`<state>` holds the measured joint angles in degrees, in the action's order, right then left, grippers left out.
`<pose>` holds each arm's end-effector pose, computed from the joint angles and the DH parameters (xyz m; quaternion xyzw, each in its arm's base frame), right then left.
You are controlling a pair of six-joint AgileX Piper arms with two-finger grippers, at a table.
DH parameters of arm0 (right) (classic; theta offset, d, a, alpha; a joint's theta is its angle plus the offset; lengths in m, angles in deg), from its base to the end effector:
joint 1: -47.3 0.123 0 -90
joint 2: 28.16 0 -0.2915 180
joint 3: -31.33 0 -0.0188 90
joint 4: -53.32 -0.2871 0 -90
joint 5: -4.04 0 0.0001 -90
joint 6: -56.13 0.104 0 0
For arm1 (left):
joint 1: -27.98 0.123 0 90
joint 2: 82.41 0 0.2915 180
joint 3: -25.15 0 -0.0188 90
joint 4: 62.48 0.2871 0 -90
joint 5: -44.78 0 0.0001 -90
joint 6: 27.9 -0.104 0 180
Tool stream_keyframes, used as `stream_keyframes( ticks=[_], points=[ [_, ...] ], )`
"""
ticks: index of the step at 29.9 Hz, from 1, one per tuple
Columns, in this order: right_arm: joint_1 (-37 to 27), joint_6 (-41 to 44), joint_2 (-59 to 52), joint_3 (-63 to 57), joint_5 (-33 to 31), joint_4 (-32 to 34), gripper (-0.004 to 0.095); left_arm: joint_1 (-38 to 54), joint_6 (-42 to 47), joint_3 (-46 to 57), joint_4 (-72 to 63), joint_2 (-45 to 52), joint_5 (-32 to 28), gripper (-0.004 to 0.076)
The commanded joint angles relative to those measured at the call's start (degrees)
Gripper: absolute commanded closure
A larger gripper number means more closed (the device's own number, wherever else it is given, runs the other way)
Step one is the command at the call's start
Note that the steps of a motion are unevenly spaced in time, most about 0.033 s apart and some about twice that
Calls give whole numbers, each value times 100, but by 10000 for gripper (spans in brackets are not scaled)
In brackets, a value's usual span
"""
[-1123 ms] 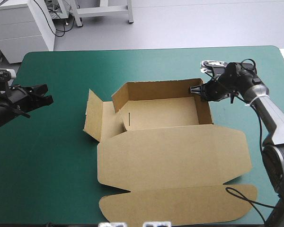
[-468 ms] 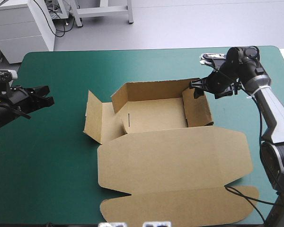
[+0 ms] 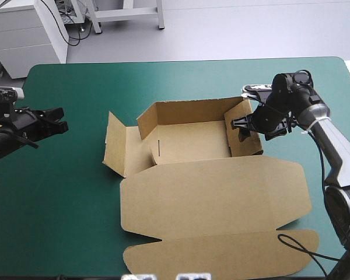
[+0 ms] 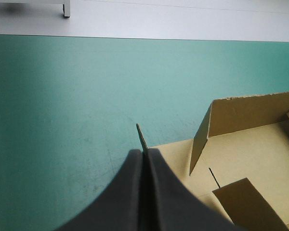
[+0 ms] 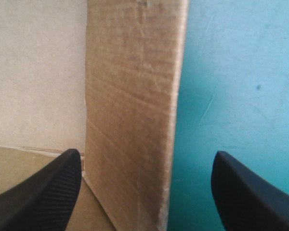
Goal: Fold the box
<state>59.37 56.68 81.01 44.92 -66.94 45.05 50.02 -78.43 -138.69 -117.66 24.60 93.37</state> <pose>0.3955 0.0990 0.2890 -0.0841 0.9871 0.0829 0.1083 0.2751 0.0422 0.3813 0.0478 0.8408 -0.1611 0.5146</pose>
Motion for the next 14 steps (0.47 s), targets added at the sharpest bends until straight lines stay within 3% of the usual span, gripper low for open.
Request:
stream_keyframes(
  ticks=[1,7,10,14],
  points=[
    [-16,-55,-117,100,-46,32,228,-39,13,-143,-356,103,-97,715],
    [-16,-109,106,100,-46,41,340,-39,13,-143,-356,103,-93,715],
    [-16,-197,205,100,-46,51,517,-39,13,-143,-356,103,-79,715],
    [-16,-354,330,100,-46,29,872,-39,13,-143,-356,103,-34,715]
  ],
)
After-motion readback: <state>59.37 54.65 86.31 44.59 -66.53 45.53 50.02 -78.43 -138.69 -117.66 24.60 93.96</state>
